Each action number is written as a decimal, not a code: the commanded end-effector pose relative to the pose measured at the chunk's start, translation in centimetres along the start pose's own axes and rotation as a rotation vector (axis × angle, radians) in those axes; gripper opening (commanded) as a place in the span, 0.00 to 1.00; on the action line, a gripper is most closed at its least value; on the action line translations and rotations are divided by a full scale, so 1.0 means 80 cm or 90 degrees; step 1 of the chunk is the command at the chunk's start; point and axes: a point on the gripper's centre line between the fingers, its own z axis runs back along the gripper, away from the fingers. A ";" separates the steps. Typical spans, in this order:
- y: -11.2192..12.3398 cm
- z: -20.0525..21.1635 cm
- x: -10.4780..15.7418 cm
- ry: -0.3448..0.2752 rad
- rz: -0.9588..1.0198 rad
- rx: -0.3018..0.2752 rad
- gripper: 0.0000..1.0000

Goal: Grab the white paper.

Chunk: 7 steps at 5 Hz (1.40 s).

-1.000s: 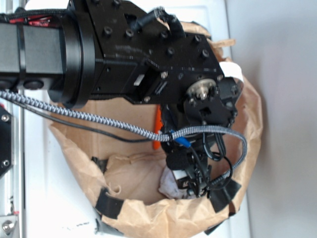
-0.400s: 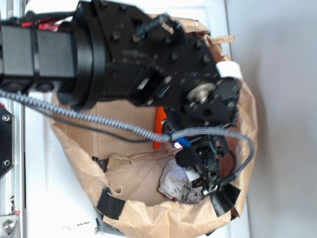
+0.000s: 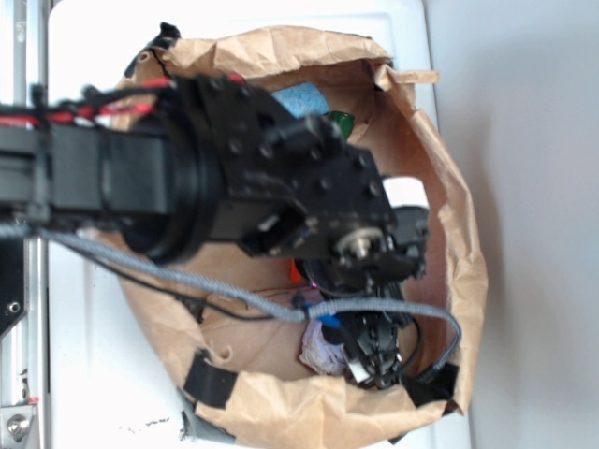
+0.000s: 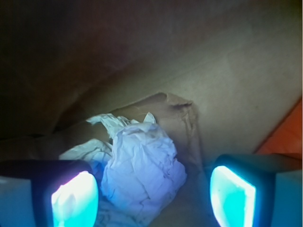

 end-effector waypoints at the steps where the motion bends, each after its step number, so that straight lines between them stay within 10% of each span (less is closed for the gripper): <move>1: -0.006 -0.021 0.004 -0.033 -0.020 0.025 1.00; 4: -0.008 -0.055 0.002 -0.050 -0.030 0.058 0.88; 5: -0.009 -0.040 0.007 -0.035 -0.025 0.043 0.00; 7: 0.006 0.041 0.004 0.032 0.006 -0.004 0.00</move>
